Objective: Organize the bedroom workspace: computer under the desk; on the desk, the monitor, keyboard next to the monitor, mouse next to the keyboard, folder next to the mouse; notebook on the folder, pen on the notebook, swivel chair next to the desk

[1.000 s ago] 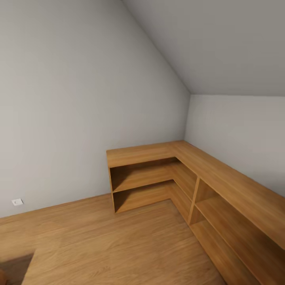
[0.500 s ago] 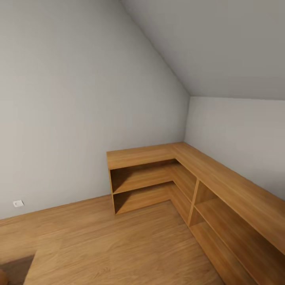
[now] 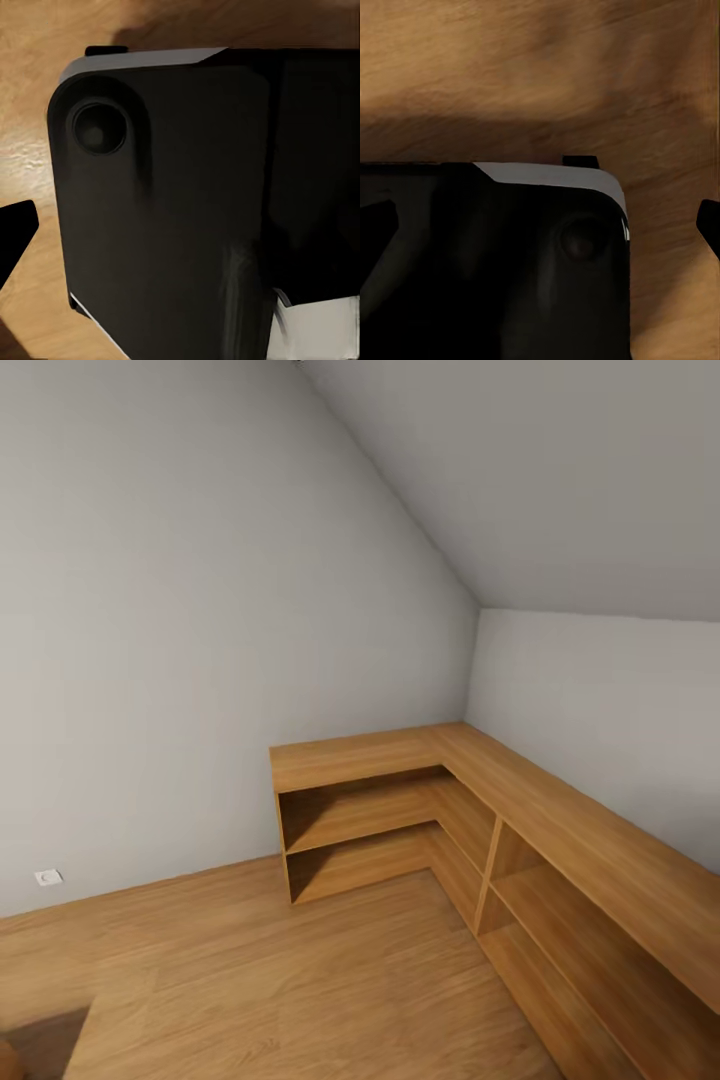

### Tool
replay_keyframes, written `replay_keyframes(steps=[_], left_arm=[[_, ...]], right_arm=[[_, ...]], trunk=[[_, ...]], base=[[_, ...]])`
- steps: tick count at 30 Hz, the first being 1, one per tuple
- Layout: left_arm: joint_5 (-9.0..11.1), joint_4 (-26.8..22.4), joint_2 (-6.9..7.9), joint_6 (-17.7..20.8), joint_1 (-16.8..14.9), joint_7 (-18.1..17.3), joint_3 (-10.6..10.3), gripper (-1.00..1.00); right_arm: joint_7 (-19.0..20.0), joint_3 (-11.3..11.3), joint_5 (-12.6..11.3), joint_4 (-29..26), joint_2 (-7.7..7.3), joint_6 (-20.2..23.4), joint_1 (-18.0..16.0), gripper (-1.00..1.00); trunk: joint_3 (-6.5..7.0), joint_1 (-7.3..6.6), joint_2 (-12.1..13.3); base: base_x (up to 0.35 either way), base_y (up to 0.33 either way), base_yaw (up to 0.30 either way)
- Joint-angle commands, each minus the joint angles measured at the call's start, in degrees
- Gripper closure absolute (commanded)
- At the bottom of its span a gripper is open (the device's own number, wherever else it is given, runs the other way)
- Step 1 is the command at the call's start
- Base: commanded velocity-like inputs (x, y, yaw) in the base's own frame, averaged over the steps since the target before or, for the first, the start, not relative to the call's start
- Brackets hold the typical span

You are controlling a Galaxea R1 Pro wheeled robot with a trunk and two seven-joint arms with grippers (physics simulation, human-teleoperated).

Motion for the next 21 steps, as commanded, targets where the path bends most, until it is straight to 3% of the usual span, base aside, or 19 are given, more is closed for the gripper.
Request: replay_keyframes(steps=[1, 12, 17, 18, 20, 21], left_arm=[[0.0, -0.7, -0.02, 0.0, 0.0, 0.0, 0.0, -1.00], [0.0, -13.3, 0.10, 0.0, 0.0, 0.0, 0.0, -1.00], [0.5, -17.6, 1.27, -2.8, 0.0, 0.2, 0.6, -1.00], [2.1, -18.9, 2.06, -6.5, 0.0, 0.2, 2.6, -1.00], [3.9, -19.4, 2.34, -9.3, 0.0, 0.2, 4.6, -1.00], [5.7, -19.6, 2.48, -11.9, 0.0, 0.1, 6.9, -1.00]], right_arm=[[0.0, 0.0, 0.0, -0.7, -0.01, -0.1, 0.0, -1.00], [0.0, -0.1, -0.1, -11.1, 0.04, -0.2, 0.0, -1.00], [0.0, -0.1, -0.1, -17.8, 0.06, -3.2, -0.1, -1.00], [0.0, -0.1, -0.2, -20.1, 0.05, -5.1, -0.3, -1.00], [0.0, -0.1, -0.2, -20.9, 0.03, -6.3, -0.5, -1.00], [0.0, -0.1, -0.3, -21.4, 0.03, -7.2, -0.6, -1.00]], trunk=[[0.13, -0.22, 0.4], [2.10, -2.64, 4.8], [3.00, -3.74, 6.8], [3.18, -3.96, 7.2], [3.54, -4.40, 8.0], [3.72, -4.62, 8.4]], base=[[0.000, 0.000, 0.000], [0.000, 0.000, 0.000], [0.000, 0.000, 0.000], [0.000, 0.000, 0.000], [0.000, 0.000, 0.000], [0.000, 0.000, 0.000]])
